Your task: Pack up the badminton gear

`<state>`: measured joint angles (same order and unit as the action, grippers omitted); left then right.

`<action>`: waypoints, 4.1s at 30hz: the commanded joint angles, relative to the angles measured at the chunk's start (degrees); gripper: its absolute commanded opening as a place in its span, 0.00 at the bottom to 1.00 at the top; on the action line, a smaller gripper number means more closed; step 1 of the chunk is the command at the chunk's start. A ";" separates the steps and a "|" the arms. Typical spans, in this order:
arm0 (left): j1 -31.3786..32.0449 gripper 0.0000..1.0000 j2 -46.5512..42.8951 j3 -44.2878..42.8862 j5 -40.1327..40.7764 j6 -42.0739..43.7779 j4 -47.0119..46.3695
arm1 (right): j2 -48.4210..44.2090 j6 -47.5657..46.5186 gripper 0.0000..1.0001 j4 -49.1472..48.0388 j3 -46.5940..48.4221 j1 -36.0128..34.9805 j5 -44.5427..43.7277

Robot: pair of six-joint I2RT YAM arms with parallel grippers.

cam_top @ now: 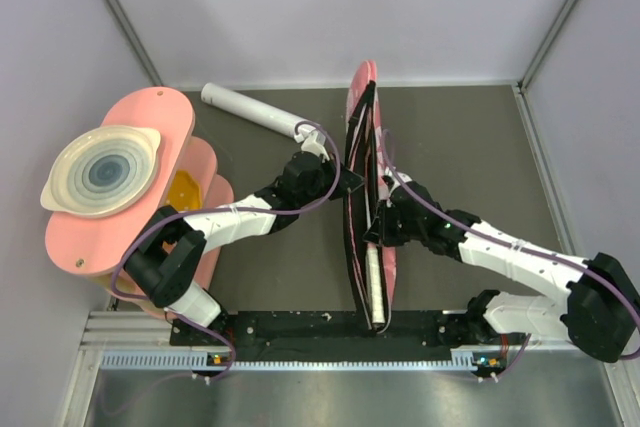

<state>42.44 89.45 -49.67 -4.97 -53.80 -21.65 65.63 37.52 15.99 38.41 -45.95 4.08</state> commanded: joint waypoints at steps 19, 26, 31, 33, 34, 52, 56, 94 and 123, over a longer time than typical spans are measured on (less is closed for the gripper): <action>0.63 0.00 -2.00 -1.48 -5.31 -1.31 -2.96 | 6.71 2.56 0.02 -13.19 -1.77 -1.07 -7.51; 0.63 0.00 -2.88 -2.62 -4.69 3.43 1.61 | -5.58 -4.80 0.52 -0.36 4.73 -1.07 -4.35; 0.63 0.00 -2.70 -4.29 -6.10 7.82 5.38 | -10.43 -9.48 0.69 5.19 13.17 2.96 -1.02; 0.63 0.00 -2.96 -4.91 -5.93 9.06 6.35 | -8.24 -10.36 0.70 6.24 16.84 9.19 0.40; 0.54 0.00 -3.05 -5.08 -5.84 10.37 7.40 | -7.01 -10.19 0.71 6.51 18.26 11.48 2.76; 0.02 0.00 2.31 -17.30 -14.63 28.13 24.46 | 27.18 8.27 0.53 4.84 40.69 26.97 5.16; -0.07 0.04 2.04 -17.57 -14.72 31.12 25.78 | 25.96 10.90 0.37 4.84 38.06 25.39 1.47; -4.10 0.00 4.40 -24.32 -33.32 49.58 40.18 | 0.10 -20.77 0.80 5.28 23.19 39.35 24.04; -5.87 0.00 11.45 -31.19 -44.51 45.54 44.68 | -2.26 -26.53 0.36 3.87 18.54 29.62 17.30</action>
<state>36.62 101.60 -78.04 -45.17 -6.17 22.63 63.05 15.73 18.39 53.39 -14.15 28.08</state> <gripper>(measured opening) 0.071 0.362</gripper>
